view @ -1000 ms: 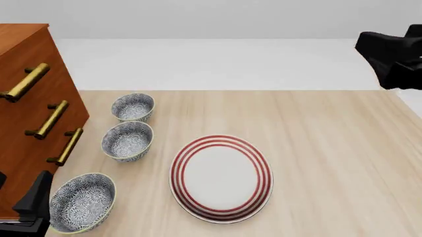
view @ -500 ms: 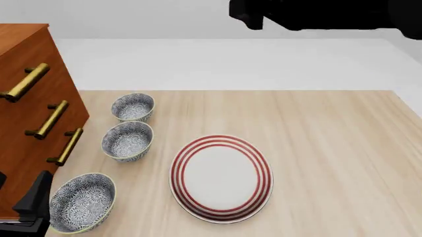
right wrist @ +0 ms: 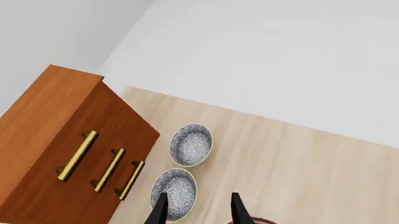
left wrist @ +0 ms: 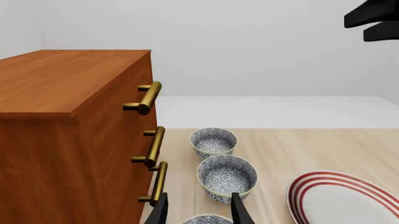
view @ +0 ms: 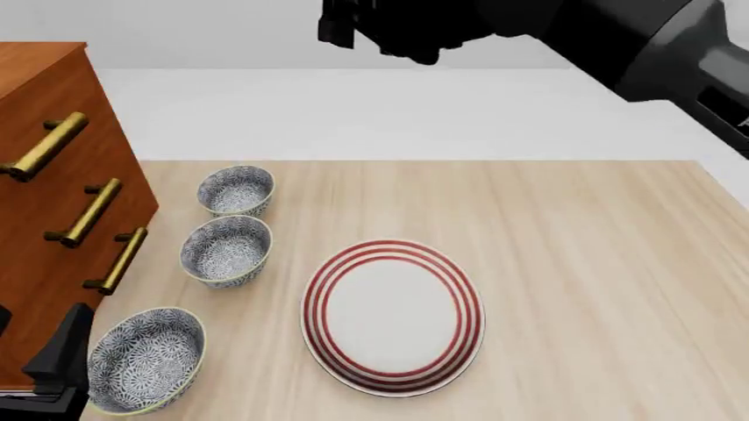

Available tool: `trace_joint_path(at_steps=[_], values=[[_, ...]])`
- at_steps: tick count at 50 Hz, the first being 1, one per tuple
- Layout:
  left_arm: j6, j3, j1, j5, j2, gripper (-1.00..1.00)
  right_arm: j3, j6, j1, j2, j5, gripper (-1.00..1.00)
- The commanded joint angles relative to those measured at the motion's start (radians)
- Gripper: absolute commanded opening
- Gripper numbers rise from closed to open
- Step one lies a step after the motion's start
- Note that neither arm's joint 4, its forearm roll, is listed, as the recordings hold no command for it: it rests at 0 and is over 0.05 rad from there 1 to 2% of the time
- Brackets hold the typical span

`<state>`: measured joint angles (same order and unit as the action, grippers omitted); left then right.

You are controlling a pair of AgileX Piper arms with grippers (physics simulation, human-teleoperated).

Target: Pick up the bowl and put it in the middle on the plate.

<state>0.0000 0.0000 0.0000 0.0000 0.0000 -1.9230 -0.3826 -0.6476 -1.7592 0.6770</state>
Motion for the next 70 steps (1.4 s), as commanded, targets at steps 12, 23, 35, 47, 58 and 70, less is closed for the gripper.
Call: trace_joint_path(at_steps=[12,23,35,47,58,70], values=[[0.000,0.000,0.000,0.000,0.000,1.00,-0.381,-0.086,0.011,-0.364,0.195,1.00],[0.000,0.000,0.000,0.000,0.000,1.00,-0.527,-0.114,-0.025,-0.479,0.251,1.00],[0.000,0.000,0.000,0.000,0.000,1.00,-0.757,-0.152,-0.055,-0.649,0.347,1.00],[0.000,0.000,0.000,0.000,0.000,1.00,-0.664,-0.179,-0.054,-0.664,0.283,1.00],[0.000,0.000,0.000,0.000,0.000,1.00,-0.553,-0.191,-0.052,-0.661,0.217,1.00],[0.000,0.000,0.000,0.000,0.000,1.00,-0.523,-0.198,-0.064,-0.690,0.198,1.00]])
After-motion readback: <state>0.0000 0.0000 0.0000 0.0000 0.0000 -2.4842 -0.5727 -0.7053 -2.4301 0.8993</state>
